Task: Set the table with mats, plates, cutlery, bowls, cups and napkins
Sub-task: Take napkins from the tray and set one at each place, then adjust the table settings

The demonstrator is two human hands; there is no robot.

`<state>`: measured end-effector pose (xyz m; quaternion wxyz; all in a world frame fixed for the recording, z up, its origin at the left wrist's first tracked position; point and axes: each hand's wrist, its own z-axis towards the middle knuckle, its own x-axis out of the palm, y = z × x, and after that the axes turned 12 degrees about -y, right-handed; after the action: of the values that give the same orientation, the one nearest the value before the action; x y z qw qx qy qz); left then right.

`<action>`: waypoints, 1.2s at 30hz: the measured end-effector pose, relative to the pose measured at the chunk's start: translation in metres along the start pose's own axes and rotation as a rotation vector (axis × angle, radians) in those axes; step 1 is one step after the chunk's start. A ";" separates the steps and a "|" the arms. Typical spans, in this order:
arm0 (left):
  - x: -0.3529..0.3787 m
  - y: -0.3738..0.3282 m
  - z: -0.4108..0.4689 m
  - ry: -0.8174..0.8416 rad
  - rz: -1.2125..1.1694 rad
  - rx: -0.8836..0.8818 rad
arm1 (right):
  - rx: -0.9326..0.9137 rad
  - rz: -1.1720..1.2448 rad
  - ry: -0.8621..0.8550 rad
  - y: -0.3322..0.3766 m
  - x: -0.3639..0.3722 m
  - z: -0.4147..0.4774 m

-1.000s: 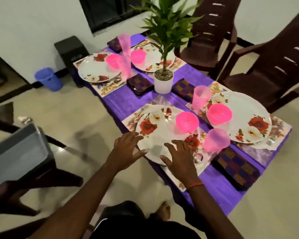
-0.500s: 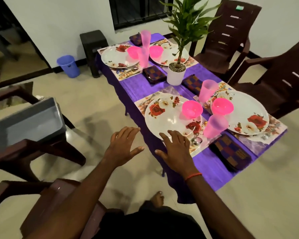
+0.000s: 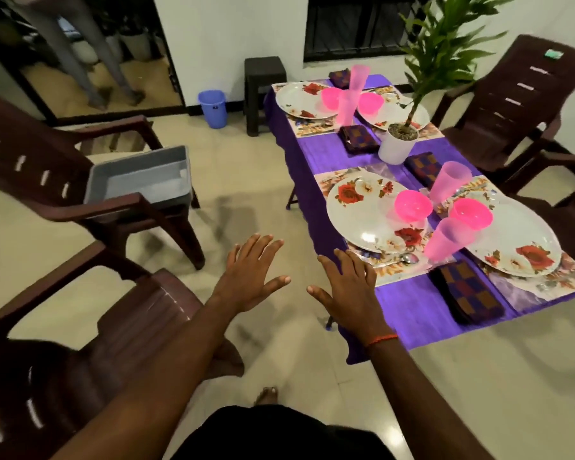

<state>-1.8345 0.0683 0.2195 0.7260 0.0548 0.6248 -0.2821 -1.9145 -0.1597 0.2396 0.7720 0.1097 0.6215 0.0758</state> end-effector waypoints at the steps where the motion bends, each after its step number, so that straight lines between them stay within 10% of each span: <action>1: -0.002 0.001 -0.008 -0.008 0.011 -0.019 | -0.013 0.013 0.013 0.003 -0.001 -0.004; 23: -0.080 0.002 -0.271 -0.038 0.124 -0.415 | -0.495 0.095 0.155 0.139 0.013 -0.155; 36: -0.168 0.123 -0.402 -0.085 0.181 -0.380 | -0.516 0.094 0.137 0.323 0.041 -0.215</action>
<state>-2.1384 0.4022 0.2579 0.7714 -0.0391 0.6281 -0.0946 -2.1091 0.1780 0.2426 0.7262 -0.0674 0.6266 0.2745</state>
